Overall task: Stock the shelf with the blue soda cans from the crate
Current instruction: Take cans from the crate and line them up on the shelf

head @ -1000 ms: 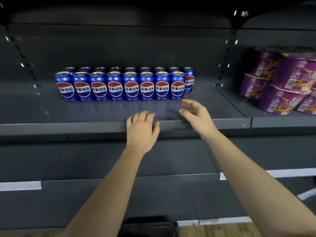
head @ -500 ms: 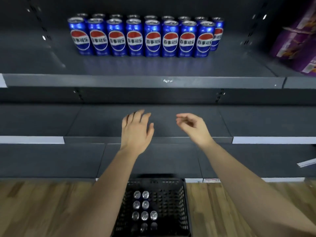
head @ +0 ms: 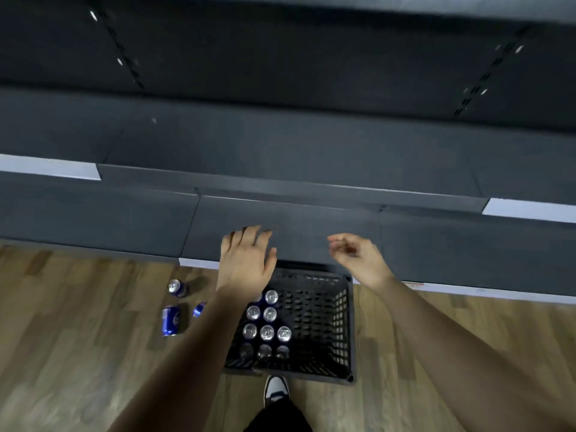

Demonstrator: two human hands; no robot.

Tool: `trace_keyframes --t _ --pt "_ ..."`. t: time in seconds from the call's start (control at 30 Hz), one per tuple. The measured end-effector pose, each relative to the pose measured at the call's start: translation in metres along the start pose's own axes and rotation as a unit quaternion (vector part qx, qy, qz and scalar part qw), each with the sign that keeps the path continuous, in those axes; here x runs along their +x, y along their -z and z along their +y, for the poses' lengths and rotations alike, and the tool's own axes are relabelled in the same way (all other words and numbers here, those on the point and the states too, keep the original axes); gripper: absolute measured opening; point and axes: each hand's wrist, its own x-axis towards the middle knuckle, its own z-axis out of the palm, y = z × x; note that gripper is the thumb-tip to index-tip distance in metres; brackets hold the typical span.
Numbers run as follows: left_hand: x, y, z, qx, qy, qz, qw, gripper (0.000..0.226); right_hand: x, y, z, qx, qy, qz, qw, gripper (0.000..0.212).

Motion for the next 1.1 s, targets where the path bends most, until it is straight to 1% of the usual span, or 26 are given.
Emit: trace_keyframes --t 0.13,0.27,0.43,0.5,0.57,0.63,0.8,0.93,1.1 --pt "-0.013 -0.081 -0.013 0.009 0.005 -0.036 0.999 0.049 0.02 -0.037 0.08 -0.015 -0.024 -0.017 0.999 0.024" --pt "-0.028 -0.16 -0.031 0.009 0.019 -0.033 0.999 0.047 0.036 -0.074 0.159 -0.024 -0.027 -0.029 0.999 0.023" --pt "-0.051 -0.255 -0.049 0.02 0.018 -0.035 0.999 0.047 0.055 -0.116 0.26 -0.064 -0.03 -0.073 0.995 0.027" --pt "-0.062 -0.29 -0.056 0.022 0.015 -0.034 0.999 0.046 0.059 -0.133 0.294 -0.079 -0.033 -0.1 0.991 0.026" --pt "-0.073 -0.323 -0.062 0.026 0.018 -0.034 0.999 0.045 0.064 -0.149 0.325 -0.079 -0.035 -0.111 0.99 0.024" --pt "-0.085 -0.351 -0.068 0.028 0.025 -0.032 0.999 0.045 0.068 -0.166 0.352 -0.081 -0.031 -0.124 0.988 0.025" --pt "-0.11 -0.406 -0.083 0.013 0.051 -0.039 0.998 0.045 0.082 -0.202 0.404 -0.109 -0.031 -0.17 0.979 0.034" --pt "-0.122 -0.433 -0.091 0.021 0.056 -0.033 0.998 0.045 0.09 -0.224 0.436 -0.143 -0.024 -0.208 0.967 0.041" --pt "-0.132 -0.458 -0.098 0.033 0.072 -0.05 0.996 0.051 0.096 -0.245 0.46 -0.183 -0.021 -0.258 0.948 0.052"
